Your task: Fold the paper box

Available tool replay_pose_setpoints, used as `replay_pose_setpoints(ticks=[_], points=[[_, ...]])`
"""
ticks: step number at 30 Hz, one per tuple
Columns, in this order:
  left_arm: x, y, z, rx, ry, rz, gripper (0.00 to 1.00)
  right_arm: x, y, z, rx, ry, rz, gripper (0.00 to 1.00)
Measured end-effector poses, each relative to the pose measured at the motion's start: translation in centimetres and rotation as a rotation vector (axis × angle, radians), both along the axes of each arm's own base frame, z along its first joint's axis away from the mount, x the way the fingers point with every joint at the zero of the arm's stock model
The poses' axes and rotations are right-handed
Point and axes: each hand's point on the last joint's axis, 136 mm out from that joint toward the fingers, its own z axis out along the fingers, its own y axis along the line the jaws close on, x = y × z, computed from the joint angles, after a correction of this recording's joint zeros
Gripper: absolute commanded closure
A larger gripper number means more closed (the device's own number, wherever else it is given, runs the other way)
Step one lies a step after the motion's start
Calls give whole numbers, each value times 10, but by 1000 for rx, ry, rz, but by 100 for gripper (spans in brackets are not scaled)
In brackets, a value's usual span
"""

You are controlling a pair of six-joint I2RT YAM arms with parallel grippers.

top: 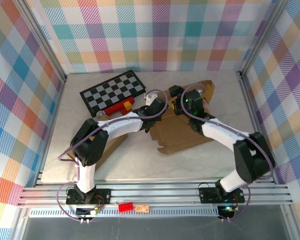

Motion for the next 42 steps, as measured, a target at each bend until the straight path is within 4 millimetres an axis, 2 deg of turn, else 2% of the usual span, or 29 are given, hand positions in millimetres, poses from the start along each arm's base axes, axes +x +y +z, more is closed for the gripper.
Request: replay_pose_setpoints(ticks=[5,7,9,13,17,27,35,39,42], points=[[10,29,16,-39,74,12,100,5,-46,80,-74,-59,-38,15],[13,39,24,-68,103,13,100,5,-65,96,-113,-49,-51,18],[16,45,32,-105,136,4,100,4,-83,100,-161,-20,-64,22],[18,53,41,-181,214,-29,100,-3,-113,76,-240,93,-77,29],[13,53,44,-259,294,-81,100,-11,-128,52,-290,190,-61,32],[-3,45,49,-350,405,-154,100,-6,-129,25,-315,256,0,31],[-6,42,52,-360,416,-177,100,4,-152,3,-383,281,3,32],[-7,42,51,-356,420,-181,100,6,-155,-12,-425,309,25,32],[-9,43,50,-352,429,-179,100,5,-156,-15,-459,308,39,31]])
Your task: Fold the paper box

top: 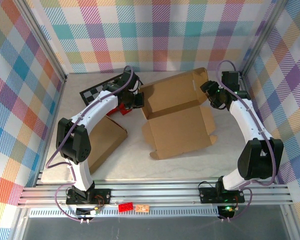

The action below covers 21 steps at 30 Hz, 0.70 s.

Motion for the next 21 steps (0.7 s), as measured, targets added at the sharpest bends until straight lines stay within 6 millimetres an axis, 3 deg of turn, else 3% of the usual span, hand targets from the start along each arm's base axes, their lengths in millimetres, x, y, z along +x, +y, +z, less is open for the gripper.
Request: replay_pose_setpoints(ticks=[6,12,21], points=[[0,0,3,-1,-4,-3,100,3,1,-6,-37,-4,41,35],[3,-3,10,-15,-16,-7,100,7,1,-24,-52,32,59,32],[3,-5,12,-24,-17,-12,100,6,1,-21,-61,-18,69,46]])
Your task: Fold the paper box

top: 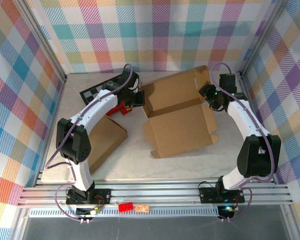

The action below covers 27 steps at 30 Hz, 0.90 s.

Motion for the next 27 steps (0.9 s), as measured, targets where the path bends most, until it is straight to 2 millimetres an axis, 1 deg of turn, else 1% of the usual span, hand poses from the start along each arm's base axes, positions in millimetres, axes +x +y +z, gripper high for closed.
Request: replay_pose_setpoints(ticks=[4,6,10,13,18,20,22,24,27], points=[[0,0,0,0,-1,1,100,6,8,10,50,-40,14,56],[0,0,0,0,-1,1,100,9,12,16,84,-60,20,57],[1,0,1,-3,-3,3,100,9,23,24,163,-67,37,51],[1,0,1,-5,-2,7,100,8,30,27,215,-62,48,49],[4,3,1,-12,0,26,100,-1,33,31,242,-61,58,44],[6,5,3,-23,-1,31,100,-6,33,40,230,-76,69,44],[10,6,6,-48,-7,31,100,-10,31,53,204,-98,85,43],[15,8,9,-82,-9,30,100,-12,30,73,176,-143,104,41],[24,14,17,-155,-14,25,100,-17,29,110,132,-247,139,36]])
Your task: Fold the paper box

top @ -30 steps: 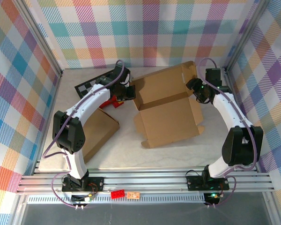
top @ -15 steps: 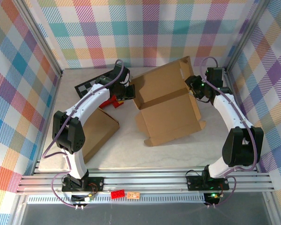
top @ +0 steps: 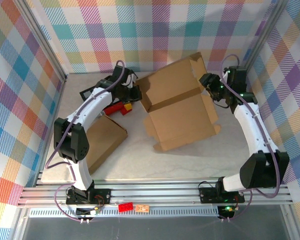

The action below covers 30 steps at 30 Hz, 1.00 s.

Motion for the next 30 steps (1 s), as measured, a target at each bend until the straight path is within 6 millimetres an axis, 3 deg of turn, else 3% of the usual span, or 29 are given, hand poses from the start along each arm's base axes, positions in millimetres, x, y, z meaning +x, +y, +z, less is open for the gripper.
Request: replay_pose_setpoints(ticks=[4,8,17,25,30], points=[[11,6,6,-82,-11,-18,100,-11,-1,48,-48,-161,29,28],[17,6,4,-132,-16,-60,100,-19,-7,79,-68,-280,34,29],[6,-14,4,-243,-13,-200,100,11,-40,86,-29,-301,28,32],[-5,-22,4,-298,9,-265,100,21,-21,105,58,-361,229,34],[-8,-25,4,-321,22,-284,100,20,-8,100,99,-361,335,41]])
